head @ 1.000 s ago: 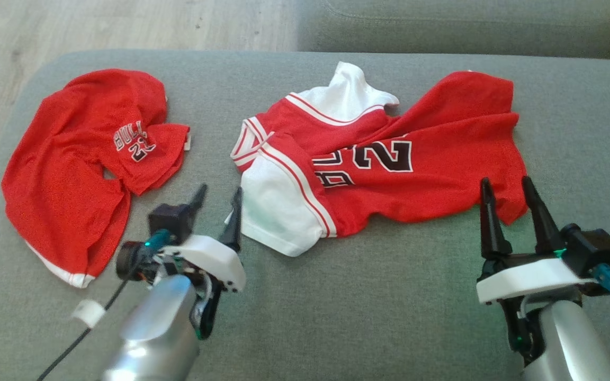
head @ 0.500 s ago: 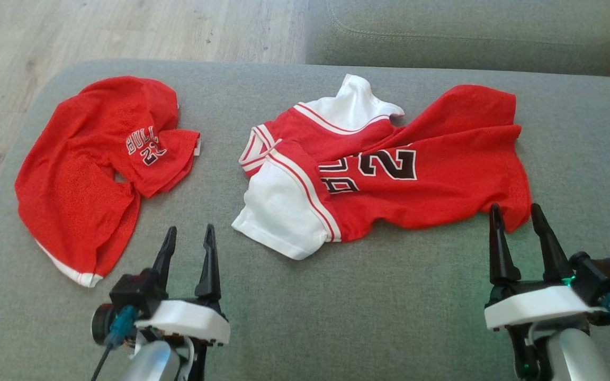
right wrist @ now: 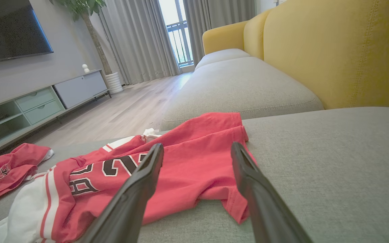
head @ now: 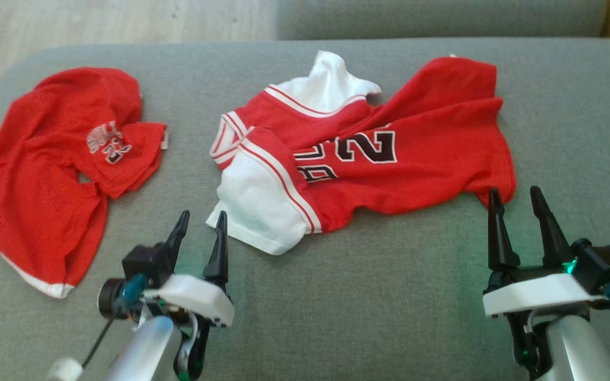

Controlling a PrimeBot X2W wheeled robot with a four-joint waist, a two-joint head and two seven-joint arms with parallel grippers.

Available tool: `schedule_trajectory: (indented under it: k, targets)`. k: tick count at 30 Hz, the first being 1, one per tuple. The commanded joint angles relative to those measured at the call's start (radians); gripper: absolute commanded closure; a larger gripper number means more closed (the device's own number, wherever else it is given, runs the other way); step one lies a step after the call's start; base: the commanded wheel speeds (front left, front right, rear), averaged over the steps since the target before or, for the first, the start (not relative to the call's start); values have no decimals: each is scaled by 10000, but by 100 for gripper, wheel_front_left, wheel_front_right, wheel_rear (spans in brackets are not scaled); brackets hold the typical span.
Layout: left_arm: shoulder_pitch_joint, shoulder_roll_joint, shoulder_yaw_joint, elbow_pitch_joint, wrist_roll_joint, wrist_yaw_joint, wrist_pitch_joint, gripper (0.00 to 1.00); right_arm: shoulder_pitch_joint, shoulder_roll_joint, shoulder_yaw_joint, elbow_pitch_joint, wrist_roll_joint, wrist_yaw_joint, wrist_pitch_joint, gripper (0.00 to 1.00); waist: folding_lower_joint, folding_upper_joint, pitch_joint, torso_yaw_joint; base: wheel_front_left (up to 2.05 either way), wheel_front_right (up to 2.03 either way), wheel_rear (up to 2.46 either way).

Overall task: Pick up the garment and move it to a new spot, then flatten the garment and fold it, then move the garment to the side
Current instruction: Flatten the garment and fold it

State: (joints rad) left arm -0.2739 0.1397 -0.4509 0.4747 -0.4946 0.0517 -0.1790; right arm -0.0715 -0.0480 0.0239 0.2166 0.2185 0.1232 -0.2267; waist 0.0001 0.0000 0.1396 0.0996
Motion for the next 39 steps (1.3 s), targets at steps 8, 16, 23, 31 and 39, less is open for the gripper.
schedule_trajectory:
  k: [8, 16, 23, 31, 39]
  targets:
    - [-1389, 64, 242, 1156, -41, 191, 721, 0, -544, -22, 217, -525, -108, 75, 18, 0, -1, 0, 697, -495, 0, 0, 0]
    - [-1804, 4, 97, 2324, -13, 332, 1138, 0, -644, -22, 224, -454, -72, 75, -47, 0, -1, 0, 867, -615, 0, 0, 0]
    - [-1842, -53, -132, 2757, -109, 36, 1470, 100, -711, -22, 169, -381, -46, 75, -102, 0, -1, 0, 873, -583, 0, 0, 0]
    - [-1731, -80, 158, 2069, -200, 185, 129, 100, -780, -22, -684, 307, -883, 75, 362, 0, -1, 0, 609, -320, 0, 0, 0]
    - [-1289, 61, 432, 983, -146, 426, -594, 100, -1277, -22, -1343, 1586, -936, 75, 990, 0, -1, 0, 499, 34, 0, 0, 0]
